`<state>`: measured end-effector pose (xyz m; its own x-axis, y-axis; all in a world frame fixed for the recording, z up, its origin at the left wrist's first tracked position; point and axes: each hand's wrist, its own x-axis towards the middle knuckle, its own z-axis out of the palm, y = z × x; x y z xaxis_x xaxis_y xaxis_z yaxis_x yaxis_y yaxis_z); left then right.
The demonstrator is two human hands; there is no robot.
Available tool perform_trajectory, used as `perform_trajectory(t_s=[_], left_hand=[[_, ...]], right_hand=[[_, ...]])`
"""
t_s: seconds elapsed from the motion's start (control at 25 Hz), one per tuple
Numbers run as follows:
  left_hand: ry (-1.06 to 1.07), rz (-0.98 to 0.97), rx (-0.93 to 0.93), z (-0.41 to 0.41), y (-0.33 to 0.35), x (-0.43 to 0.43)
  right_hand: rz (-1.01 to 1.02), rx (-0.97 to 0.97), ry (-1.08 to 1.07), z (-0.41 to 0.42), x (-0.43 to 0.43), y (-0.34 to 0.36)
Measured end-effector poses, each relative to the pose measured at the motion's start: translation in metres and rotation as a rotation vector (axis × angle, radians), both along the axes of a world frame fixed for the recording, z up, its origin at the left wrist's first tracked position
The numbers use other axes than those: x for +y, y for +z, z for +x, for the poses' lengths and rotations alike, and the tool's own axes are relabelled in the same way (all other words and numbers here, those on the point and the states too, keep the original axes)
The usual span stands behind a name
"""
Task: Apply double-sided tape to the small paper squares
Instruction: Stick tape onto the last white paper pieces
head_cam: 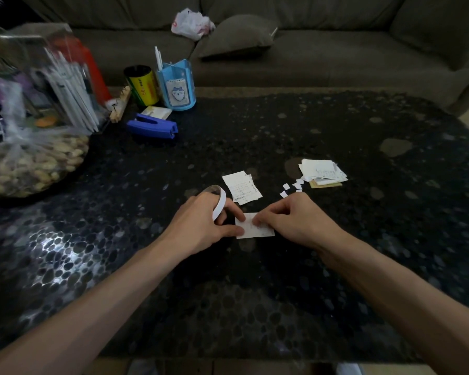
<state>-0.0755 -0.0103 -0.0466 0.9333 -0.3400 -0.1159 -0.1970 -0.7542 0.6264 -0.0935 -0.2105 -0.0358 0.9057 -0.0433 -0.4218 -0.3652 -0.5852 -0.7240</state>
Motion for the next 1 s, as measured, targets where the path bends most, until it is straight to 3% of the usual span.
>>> perform_trajectory(t_s=[1.0], left_hand=[[-0.057, -0.014, -0.043, -0.0031, -0.0017, -0.0005]], right_hand=[[-0.011, -0.017, 0.019, 0.0006, -0.0005, 0.0021]])
